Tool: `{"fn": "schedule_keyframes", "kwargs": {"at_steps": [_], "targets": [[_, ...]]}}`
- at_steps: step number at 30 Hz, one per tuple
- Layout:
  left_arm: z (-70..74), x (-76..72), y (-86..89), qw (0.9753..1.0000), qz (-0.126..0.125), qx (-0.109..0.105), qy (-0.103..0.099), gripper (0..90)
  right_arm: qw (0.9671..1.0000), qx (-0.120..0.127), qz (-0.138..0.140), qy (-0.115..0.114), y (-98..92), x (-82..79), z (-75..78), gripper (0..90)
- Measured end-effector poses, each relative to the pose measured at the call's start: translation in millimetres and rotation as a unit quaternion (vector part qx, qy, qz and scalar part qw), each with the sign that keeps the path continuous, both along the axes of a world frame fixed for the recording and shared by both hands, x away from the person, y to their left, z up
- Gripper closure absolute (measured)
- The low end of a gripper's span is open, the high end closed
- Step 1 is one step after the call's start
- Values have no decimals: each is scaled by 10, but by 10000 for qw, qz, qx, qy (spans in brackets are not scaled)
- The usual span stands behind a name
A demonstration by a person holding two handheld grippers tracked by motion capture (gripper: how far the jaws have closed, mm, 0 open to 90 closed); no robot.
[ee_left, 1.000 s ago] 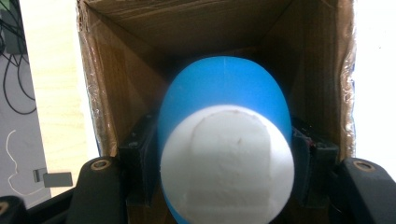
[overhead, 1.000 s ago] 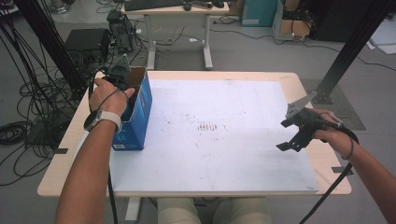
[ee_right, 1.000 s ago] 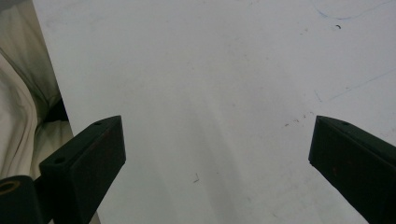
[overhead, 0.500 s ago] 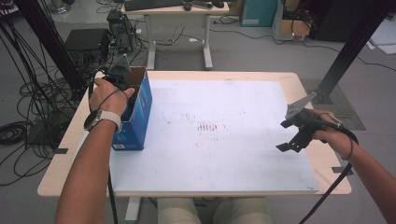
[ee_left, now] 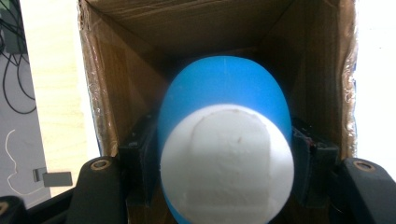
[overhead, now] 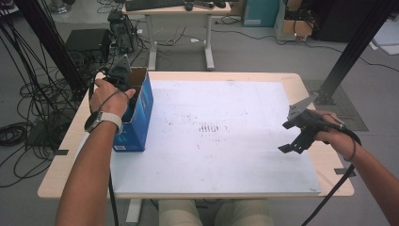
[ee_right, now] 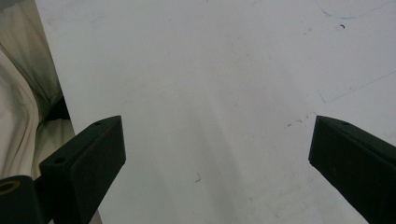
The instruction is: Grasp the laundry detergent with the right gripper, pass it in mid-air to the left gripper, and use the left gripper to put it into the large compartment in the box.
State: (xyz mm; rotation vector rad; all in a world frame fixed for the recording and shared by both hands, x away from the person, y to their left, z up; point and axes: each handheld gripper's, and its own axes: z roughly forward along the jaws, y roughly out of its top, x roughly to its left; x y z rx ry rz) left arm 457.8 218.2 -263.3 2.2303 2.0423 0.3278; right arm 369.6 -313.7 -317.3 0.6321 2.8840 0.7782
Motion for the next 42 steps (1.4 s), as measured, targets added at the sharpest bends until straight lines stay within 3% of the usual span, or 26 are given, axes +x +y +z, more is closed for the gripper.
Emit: {"fn": "schedule_keyframes", "kwargs": {"at_steps": [22, 25, 27, 42], "targets": [[-3, -3, 1, 10000, 30, 1, -27, 373, 10000, -6, 8, 7, 1, 2, 3, 38], [-3, -3, 0, 10000, 32, 2, -28, 373, 10000, -20, 34, -3, 0, 7, 1, 38], [-3, -3, 2, 10000, 28, -10, -31, 373, 9997, 53, 215, -135, 0, 38, -15, 38], [-2, -3, 7, 10000, 30, -15, -28, 373, 9997, 57, 195, -117, 3, 36, -15, 38]]}}
